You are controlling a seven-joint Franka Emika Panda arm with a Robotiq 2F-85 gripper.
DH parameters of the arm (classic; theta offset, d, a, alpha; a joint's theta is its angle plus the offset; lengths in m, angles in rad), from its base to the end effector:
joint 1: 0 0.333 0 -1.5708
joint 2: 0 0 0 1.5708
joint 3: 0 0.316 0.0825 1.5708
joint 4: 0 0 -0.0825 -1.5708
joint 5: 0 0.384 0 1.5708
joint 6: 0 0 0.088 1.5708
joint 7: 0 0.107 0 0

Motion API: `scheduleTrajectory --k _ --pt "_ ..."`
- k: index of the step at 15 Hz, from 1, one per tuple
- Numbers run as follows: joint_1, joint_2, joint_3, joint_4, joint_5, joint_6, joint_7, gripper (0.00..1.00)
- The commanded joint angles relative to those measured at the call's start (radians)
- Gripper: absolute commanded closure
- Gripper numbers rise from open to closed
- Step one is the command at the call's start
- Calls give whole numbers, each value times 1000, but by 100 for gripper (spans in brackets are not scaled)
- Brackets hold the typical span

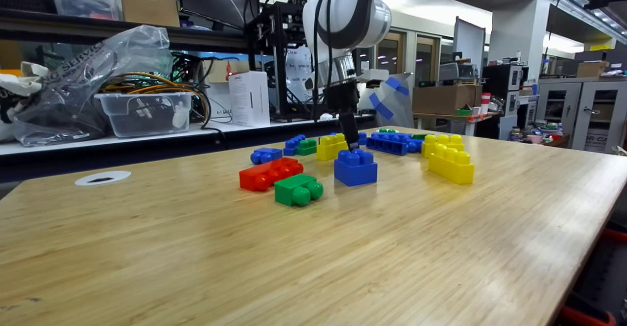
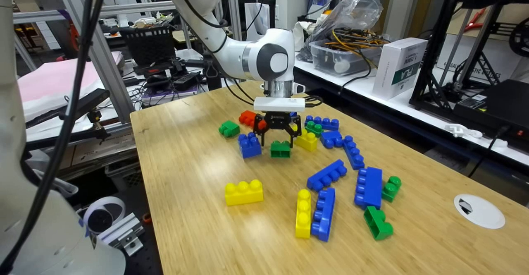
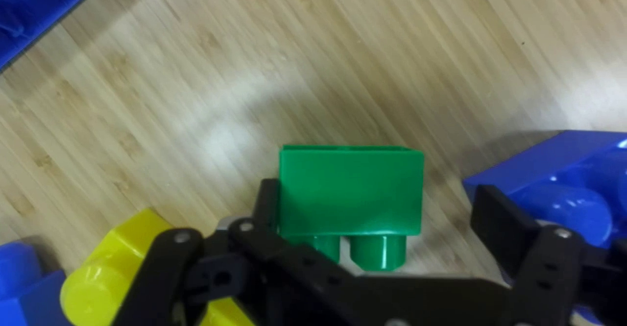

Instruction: Put one of the green blocks on top of one of the blue blocks

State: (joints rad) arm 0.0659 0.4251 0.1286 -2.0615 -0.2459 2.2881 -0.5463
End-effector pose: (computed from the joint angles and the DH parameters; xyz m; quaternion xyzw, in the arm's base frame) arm 0.5612 0.1048 0.2124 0.8918 0.4387 -0.1033 0.0400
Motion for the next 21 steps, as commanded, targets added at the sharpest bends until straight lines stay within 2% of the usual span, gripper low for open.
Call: scheduleTrajectory --k 1,12,13,14,16,19,21 --pt "-13 -18 10 -28 -6 24 -24 0" --pt "-4 -11 3 -21 -22 32 -10 0" --pt "-4 -10 3 -21 -25 35 -10 7" --pt "-2 -11 2 -21 -30 39 -8 28" --pt "-1 -11 2 -22 -37 46 -8 32" --pt "-1 -13 1 -24 -48 57 -7 52" --pt "0 -14 1 -24 -54 61 -5 56"
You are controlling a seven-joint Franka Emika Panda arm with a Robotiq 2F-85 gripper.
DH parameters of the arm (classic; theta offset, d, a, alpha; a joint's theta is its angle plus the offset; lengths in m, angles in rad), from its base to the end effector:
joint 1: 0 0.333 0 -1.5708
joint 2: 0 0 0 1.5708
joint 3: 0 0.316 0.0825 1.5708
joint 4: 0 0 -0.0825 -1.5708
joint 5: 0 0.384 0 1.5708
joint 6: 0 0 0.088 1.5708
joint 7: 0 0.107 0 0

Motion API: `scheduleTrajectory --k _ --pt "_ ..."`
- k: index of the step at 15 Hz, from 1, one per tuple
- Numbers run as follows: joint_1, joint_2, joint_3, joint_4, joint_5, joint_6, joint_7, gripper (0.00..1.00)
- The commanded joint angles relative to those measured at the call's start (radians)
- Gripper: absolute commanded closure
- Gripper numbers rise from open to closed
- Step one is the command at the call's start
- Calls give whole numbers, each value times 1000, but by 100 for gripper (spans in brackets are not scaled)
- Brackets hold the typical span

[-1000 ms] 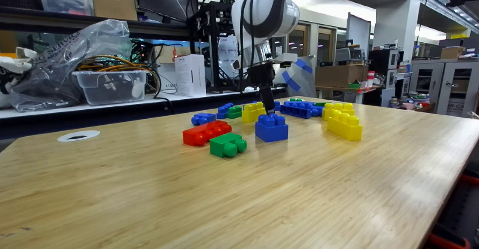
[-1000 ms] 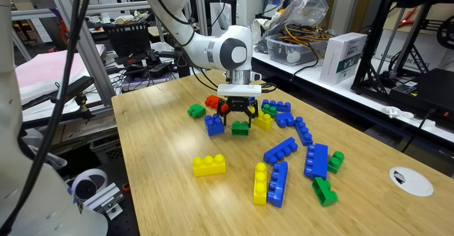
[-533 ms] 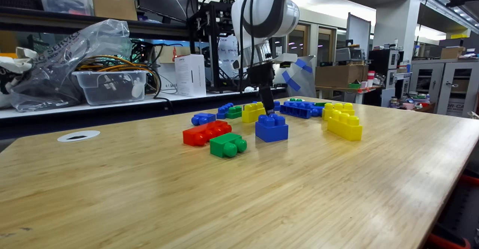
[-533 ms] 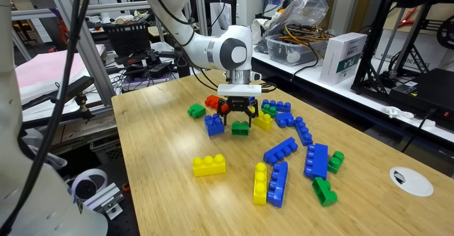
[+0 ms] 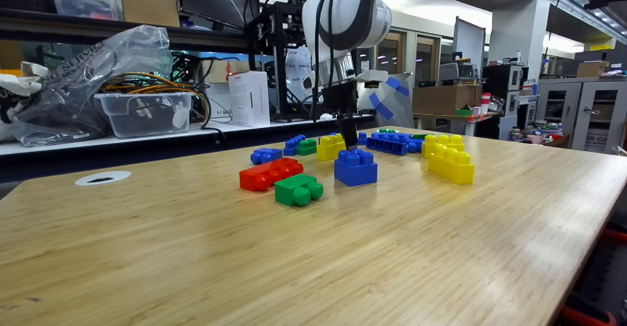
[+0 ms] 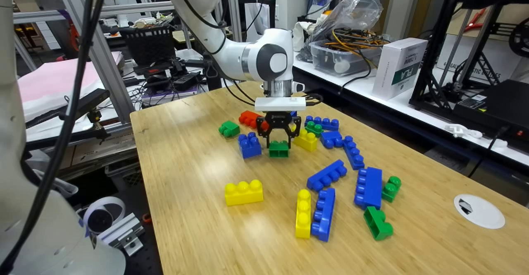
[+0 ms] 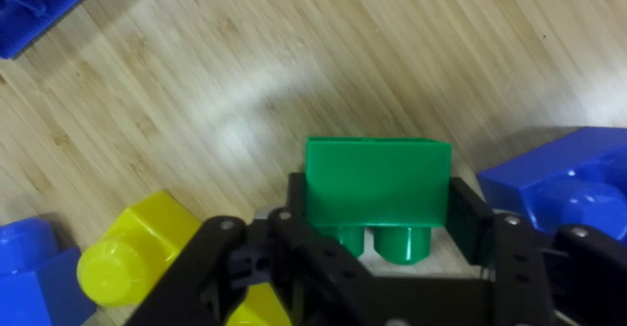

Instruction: Put one of the green blocks on top of one of the blue blocks

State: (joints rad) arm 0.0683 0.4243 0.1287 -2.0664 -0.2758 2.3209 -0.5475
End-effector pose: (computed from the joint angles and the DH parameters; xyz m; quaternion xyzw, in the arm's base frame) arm 0.5630 0.1071 0.2133 0.8862 0.4516 -0.0904 0.0509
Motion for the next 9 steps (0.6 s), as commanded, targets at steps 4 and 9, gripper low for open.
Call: scheduleTrajectory --k 4,9 --pt "-10 -28 7 -28 -17 42 -15 56" --pt "-41 -147 26 -83 39 101 -87 56"
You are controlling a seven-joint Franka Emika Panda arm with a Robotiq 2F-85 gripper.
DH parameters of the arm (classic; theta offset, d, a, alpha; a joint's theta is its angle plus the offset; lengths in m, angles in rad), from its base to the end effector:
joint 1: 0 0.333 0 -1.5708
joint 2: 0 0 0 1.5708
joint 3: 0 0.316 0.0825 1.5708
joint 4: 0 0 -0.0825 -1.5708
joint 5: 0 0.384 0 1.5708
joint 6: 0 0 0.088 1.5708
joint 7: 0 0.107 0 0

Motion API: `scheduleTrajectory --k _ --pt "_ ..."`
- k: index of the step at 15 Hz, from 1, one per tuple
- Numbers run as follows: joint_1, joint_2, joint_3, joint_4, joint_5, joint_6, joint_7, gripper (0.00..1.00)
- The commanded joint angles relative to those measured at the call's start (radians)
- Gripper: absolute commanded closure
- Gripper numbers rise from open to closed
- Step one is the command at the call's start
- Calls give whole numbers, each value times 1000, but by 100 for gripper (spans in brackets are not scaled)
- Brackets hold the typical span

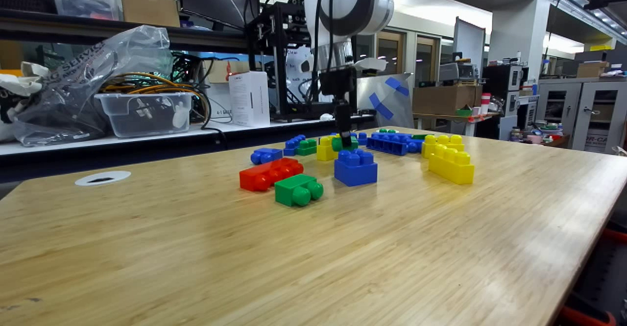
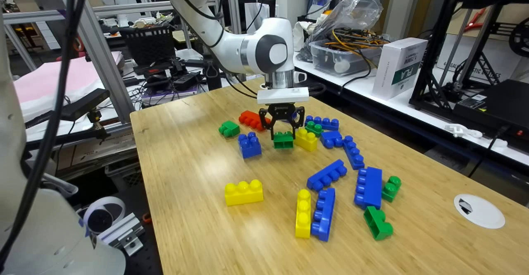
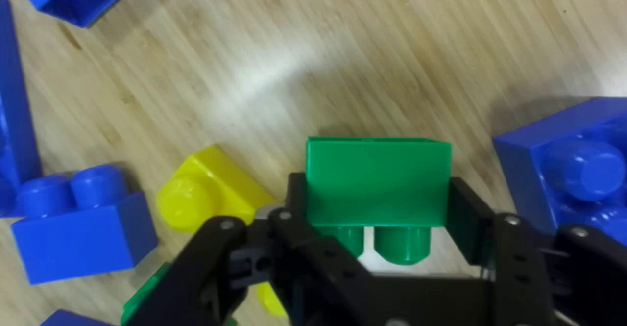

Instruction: Put one of the green blocks on top of one of the blue blocks

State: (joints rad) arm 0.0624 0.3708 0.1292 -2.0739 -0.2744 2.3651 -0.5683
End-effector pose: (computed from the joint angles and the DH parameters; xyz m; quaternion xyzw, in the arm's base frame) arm 0.5711 0.1065 0.2443 0.8852 0.4587 -0.0482 0.0608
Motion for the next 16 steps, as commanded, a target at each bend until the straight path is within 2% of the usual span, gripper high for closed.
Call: scheduleTrajectory --k 1,6,9,16 --pt "-38 -131 28 -94 55 67 -91 56" --pt "-29 -304 30 -204 214 106 -276 56" --pt "-13 -382 17 -270 364 116 -451 56" --pt "13 -481 -62 -393 681 83 -820 56"
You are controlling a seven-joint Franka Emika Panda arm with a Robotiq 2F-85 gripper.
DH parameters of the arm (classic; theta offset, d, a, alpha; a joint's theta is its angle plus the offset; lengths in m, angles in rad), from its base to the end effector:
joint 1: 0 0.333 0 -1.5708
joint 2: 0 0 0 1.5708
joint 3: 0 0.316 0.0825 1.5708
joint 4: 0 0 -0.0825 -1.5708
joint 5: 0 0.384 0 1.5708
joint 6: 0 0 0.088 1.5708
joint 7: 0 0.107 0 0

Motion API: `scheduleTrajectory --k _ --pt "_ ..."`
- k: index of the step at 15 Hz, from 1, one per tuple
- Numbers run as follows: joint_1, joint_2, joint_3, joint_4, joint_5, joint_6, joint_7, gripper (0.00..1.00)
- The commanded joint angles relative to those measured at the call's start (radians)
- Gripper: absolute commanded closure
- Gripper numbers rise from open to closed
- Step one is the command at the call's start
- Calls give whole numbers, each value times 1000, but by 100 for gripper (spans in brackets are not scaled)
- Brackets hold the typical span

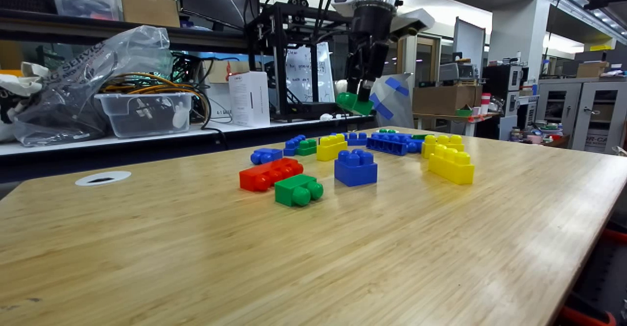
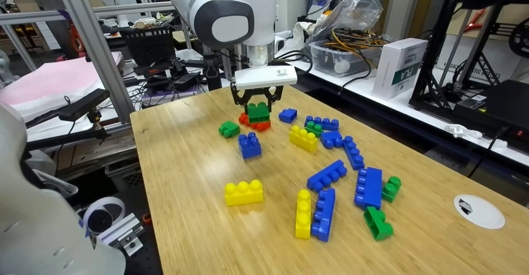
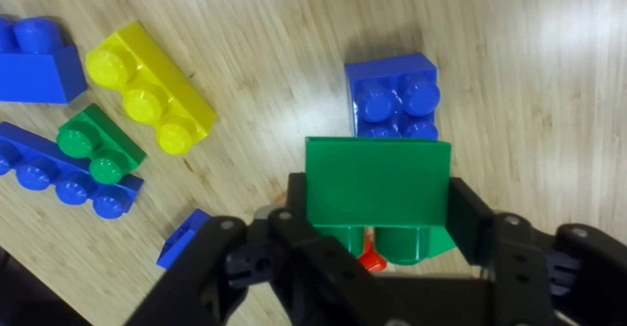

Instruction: Put one of the green blocks on top of one of the blue blocks

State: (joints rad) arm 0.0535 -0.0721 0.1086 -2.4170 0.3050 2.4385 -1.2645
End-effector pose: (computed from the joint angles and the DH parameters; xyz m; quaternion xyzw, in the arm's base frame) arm 0.4830 0.0796 0.3462 -0.8196 -0.5622 -0.0918 0.0606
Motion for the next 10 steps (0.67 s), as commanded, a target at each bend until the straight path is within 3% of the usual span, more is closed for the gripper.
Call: scheduleTrajectory --k 1,10 --pt "23 -43 -54 -64 143 4 -170 56" --pt "17 -17 -119 -101 475 -64 -546 56"
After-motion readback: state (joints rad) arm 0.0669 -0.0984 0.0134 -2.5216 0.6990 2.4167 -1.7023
